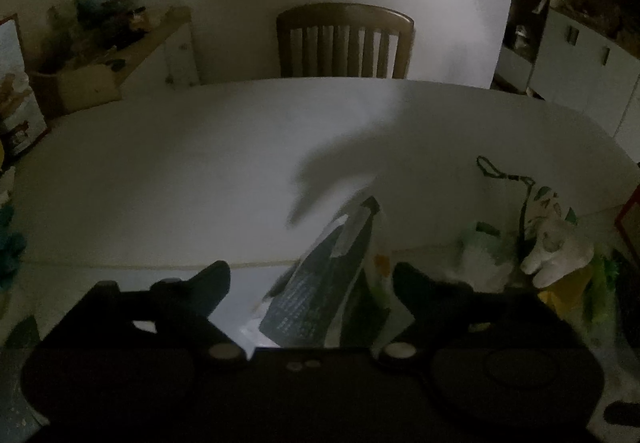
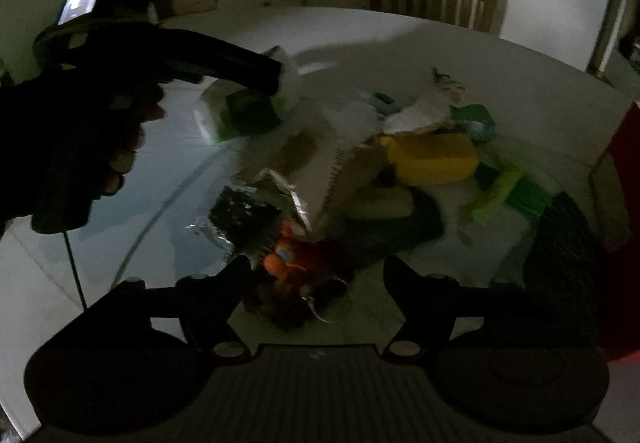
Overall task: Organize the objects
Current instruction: 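Grasp the clear plastic packet with the left gripper while the right gripper reaches the orange toy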
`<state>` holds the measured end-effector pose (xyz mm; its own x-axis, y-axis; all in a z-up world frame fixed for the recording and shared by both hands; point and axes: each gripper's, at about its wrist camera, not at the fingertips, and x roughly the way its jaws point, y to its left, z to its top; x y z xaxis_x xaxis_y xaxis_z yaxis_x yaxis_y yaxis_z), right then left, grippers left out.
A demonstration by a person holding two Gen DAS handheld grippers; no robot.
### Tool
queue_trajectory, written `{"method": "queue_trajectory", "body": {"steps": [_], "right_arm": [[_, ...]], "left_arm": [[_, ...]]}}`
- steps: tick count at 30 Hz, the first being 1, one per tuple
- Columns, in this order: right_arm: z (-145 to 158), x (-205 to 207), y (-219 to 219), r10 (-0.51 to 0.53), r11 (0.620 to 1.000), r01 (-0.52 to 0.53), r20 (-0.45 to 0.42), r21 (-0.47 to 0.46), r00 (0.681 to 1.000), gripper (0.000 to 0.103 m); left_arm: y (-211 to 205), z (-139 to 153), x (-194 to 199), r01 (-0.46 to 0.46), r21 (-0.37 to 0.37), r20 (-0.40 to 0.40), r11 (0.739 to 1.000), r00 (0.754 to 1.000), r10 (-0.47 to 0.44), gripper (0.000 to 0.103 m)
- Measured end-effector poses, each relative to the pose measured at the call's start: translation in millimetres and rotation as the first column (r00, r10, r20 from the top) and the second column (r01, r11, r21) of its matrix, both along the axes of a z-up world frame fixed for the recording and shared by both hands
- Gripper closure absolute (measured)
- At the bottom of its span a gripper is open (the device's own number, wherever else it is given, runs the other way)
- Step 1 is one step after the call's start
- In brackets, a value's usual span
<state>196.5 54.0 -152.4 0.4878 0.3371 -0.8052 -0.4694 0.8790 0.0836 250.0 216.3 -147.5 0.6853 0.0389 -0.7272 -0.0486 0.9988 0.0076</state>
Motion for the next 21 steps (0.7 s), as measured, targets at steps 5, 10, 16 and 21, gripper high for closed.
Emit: {"method": "queue_trajectory", "body": {"steps": [5,10,16,21], "right_arm": [[-4.7,7.3,12.7,0.001,1.000,-0.001,-0.023,0.015,1.000,0.049],[-12.9,16.0,10.9,-0.038,0.999,0.039,-0.064,0.014,0.997,0.065],[-15.6,16.3,11.2,-0.042,0.999,0.043,-0.059,0.007,0.997,0.067],[-12.4,14.3,11.0,-0.058,0.998,0.058,-0.054,0.011,0.997,0.071]], "left_arm": [[1.1,-4.5,3.7,0.012,0.003,-0.005,1.000,1.000,-0.012,0.025],[4.2,-7.6,9.0,0.021,-0.009,-0.013,1.000,1.000,-0.021,0.032],[5.0,-10.9,10.9,0.042,-0.010,-0.022,0.999,0.999,-0.042,0.050],[7.2,-9.7,9.9,0.046,-0.015,-0.027,0.999,0.999,-0.047,0.063]]}}
